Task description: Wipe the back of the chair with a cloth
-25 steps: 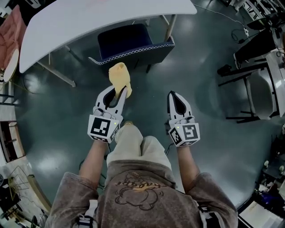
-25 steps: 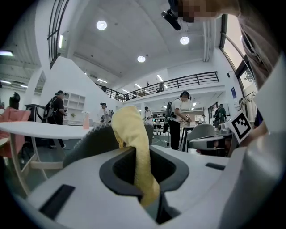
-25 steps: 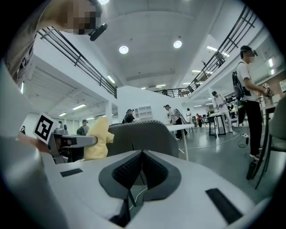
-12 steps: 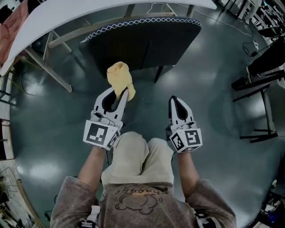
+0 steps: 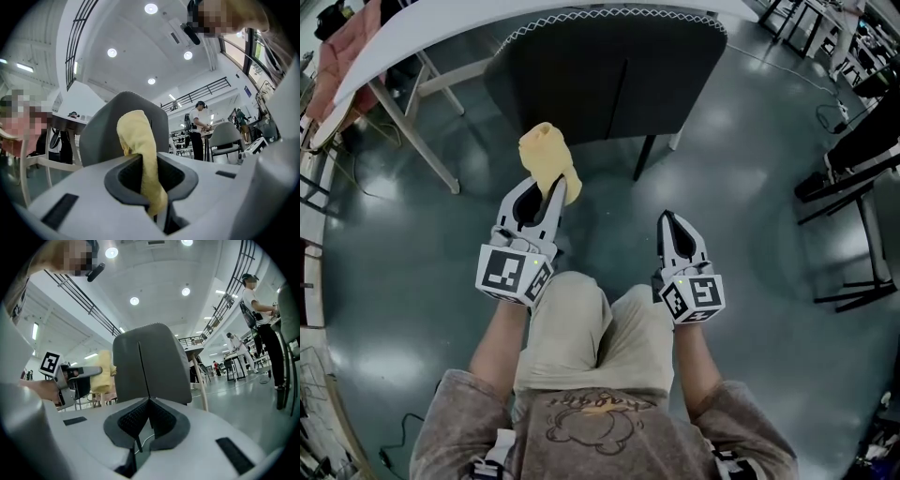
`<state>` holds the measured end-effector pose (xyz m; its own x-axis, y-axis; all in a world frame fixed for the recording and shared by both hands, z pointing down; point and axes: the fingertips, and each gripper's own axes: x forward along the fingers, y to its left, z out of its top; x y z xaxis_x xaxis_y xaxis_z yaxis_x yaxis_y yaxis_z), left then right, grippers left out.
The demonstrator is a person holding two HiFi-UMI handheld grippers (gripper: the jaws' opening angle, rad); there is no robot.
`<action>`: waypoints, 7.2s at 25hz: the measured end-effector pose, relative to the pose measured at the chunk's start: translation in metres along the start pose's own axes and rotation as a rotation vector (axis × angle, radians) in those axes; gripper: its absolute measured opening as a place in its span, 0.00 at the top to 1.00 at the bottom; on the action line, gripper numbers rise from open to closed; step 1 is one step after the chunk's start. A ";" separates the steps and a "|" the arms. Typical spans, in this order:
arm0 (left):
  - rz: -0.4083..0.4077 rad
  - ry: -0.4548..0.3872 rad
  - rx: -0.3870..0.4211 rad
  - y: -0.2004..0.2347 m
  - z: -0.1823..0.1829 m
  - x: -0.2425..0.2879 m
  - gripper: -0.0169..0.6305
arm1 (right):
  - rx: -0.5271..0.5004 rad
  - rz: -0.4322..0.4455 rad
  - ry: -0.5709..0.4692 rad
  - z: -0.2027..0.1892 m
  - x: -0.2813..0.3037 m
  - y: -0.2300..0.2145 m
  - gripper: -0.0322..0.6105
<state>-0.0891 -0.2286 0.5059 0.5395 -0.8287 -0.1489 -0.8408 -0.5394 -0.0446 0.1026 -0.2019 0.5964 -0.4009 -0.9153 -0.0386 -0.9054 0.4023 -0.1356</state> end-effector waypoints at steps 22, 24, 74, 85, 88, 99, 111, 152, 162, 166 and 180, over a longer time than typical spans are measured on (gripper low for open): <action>0.104 -0.083 0.168 0.079 0.078 0.004 0.88 | -0.027 0.008 0.011 -0.006 -0.034 -0.007 0.91; 0.099 -0.082 0.197 0.082 0.081 0.011 0.88 | -0.028 0.006 0.011 -0.007 -0.033 -0.009 0.91; -0.228 0.010 0.107 -0.078 0.049 0.206 0.88 | -0.009 -0.100 -0.001 -0.014 -0.067 -0.041 0.91; -0.365 0.039 0.056 -0.151 0.027 0.246 0.88 | -0.016 -0.163 0.001 -0.013 -0.089 -0.059 0.91; -0.390 0.030 0.050 -0.158 0.026 0.237 0.88 | -0.016 -0.160 -0.001 -0.013 -0.088 -0.057 0.91; -0.309 0.000 0.001 -0.103 0.025 0.155 0.88 | 0.000 -0.139 -0.011 -0.016 -0.077 -0.053 0.91; -0.059 -0.006 0.017 -0.004 0.014 0.029 0.88 | 0.008 -0.095 -0.003 -0.022 -0.067 -0.044 0.91; -0.110 0.082 0.101 0.014 -0.026 0.123 0.88 | -0.026 -0.115 0.012 -0.021 -0.065 -0.044 0.91; -0.190 0.090 0.109 -0.032 -0.030 0.168 0.88 | -0.027 -0.130 0.024 -0.027 -0.071 -0.051 0.91; -0.212 0.104 0.119 -0.043 -0.035 0.179 0.88 | -0.026 -0.141 0.023 -0.028 -0.073 -0.054 0.91; -0.297 0.122 0.121 -0.106 -0.053 0.238 0.88 | -0.020 -0.187 0.027 -0.036 -0.088 -0.065 0.91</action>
<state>0.1303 -0.3769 0.5278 0.7568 -0.6536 0.0072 -0.6411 -0.7445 -0.1861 0.1913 -0.1469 0.6438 -0.2286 -0.9734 0.0124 -0.9670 0.2256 -0.1186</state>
